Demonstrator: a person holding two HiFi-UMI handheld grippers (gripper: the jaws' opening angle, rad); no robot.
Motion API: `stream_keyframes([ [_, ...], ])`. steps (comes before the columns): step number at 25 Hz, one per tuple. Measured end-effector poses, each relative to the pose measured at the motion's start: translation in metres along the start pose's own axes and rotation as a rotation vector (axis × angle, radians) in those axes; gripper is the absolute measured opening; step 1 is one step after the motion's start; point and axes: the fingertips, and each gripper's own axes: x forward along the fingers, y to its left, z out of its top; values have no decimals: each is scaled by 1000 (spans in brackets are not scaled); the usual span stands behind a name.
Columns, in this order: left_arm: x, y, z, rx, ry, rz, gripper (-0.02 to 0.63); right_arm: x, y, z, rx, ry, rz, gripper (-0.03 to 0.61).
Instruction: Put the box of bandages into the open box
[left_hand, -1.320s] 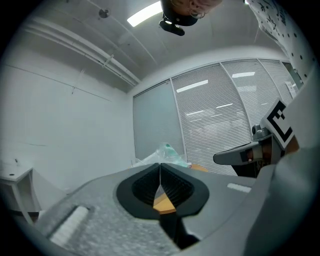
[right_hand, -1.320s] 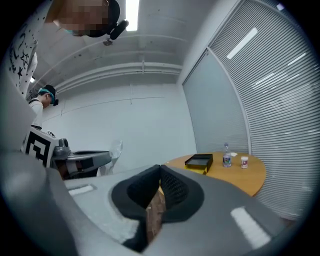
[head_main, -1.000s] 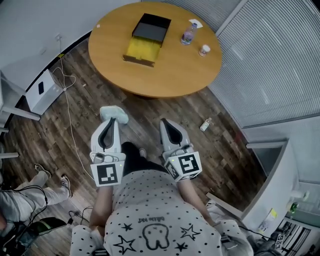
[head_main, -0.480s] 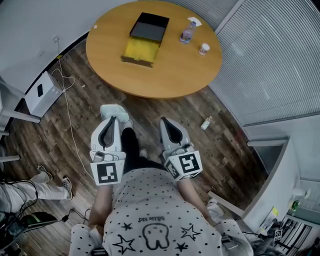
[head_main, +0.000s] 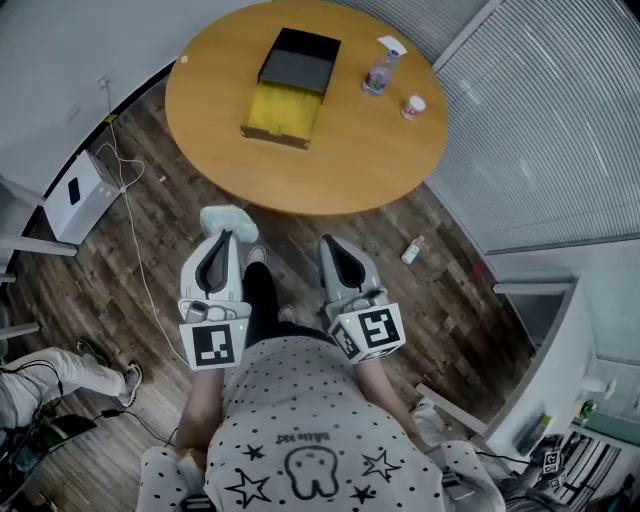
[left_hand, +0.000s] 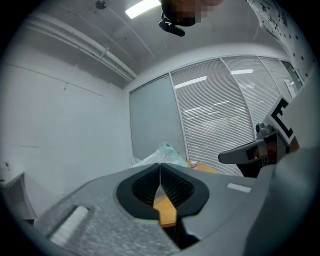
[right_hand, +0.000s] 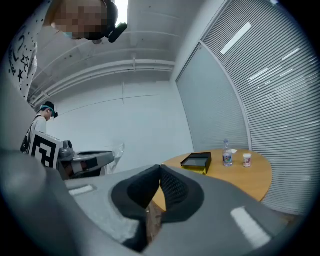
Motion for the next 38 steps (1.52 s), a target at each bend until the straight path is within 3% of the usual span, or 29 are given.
stream_keyframes([
  [21,157,116,-1,-6,0,-132,14,172,-28,39,-61,-5,-121,5],
  [27,185,132,-6,-11,-6,-172,14,196,-32,43,-73,-7,-161,5],
  [38,191,138,-17,-30,15,-202,14,199,-28,35,-60,18,-186,5],
])
